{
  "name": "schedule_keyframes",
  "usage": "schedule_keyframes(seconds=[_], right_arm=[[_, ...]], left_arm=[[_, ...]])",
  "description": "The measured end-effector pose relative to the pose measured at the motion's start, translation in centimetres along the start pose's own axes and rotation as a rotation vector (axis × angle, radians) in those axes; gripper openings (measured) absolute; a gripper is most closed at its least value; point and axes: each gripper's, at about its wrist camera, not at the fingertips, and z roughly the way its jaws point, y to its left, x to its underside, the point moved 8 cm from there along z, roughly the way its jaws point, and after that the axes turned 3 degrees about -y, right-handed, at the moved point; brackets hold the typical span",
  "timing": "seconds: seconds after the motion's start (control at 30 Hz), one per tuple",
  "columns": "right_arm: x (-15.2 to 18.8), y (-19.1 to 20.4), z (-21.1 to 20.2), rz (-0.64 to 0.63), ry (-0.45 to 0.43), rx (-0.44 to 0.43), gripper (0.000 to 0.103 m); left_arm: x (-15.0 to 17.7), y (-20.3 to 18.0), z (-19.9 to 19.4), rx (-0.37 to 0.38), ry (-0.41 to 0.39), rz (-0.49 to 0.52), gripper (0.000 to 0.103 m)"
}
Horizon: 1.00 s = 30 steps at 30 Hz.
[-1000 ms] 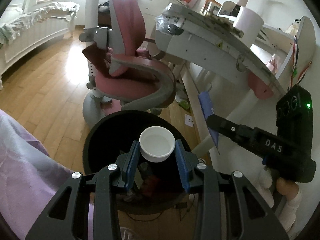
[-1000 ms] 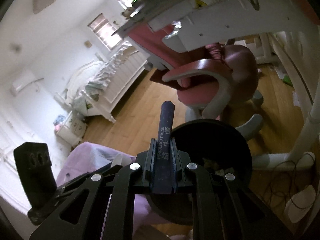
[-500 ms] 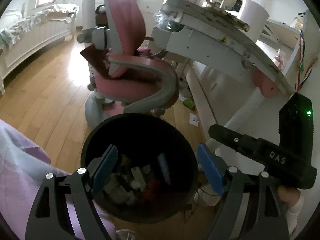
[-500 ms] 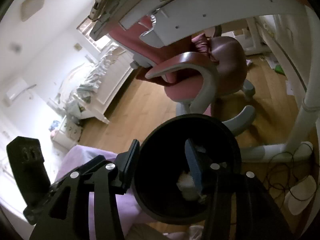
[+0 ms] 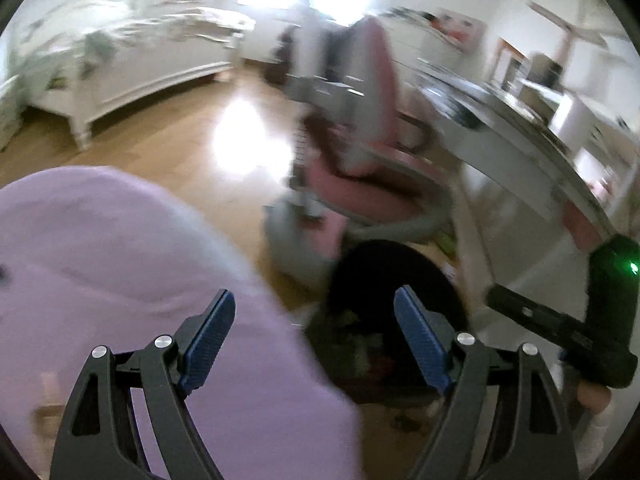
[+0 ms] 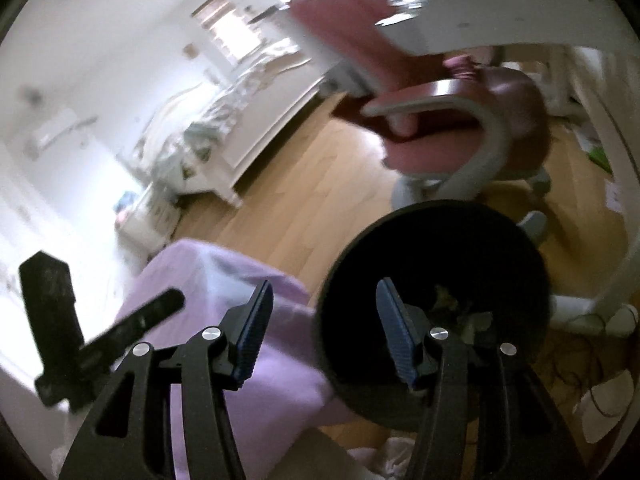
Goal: Collect trash
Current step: 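Move the left tool to the glass jar while the right tool approaches the gold wrapper, then grasp the black-capped glass jar with the left tool while the right tool grasps the gold wrapper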
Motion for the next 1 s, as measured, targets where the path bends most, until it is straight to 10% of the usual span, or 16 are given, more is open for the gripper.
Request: schedule_keyframes(seconds=[0.43, 0.6, 0.87, 1.0], right_arm=[[7.6, 16.9, 6.0, -0.295, 0.254, -0.199, 0.069], [12.2, 24.0, 8.6, -0.414, 0.388, -0.274, 0.07], [16.3, 29.6, 12.3, -0.453, 0.522, -0.266, 0.07], [17.0, 31.0, 13.7, -0.481, 0.521, -0.239, 0.07]], left_arm=[[0.4, 21.5, -6.4, -0.379, -0.028, -0.141, 0.081], [0.5, 24.7, -5.1, -0.398, 0.029, -0.105, 0.08], [0.8, 25.8, -4.7, -0.396, 0.051, -0.056, 0.04], [1.1, 26.0, -4.8, -0.388, 0.054, -0.042, 0.04]])
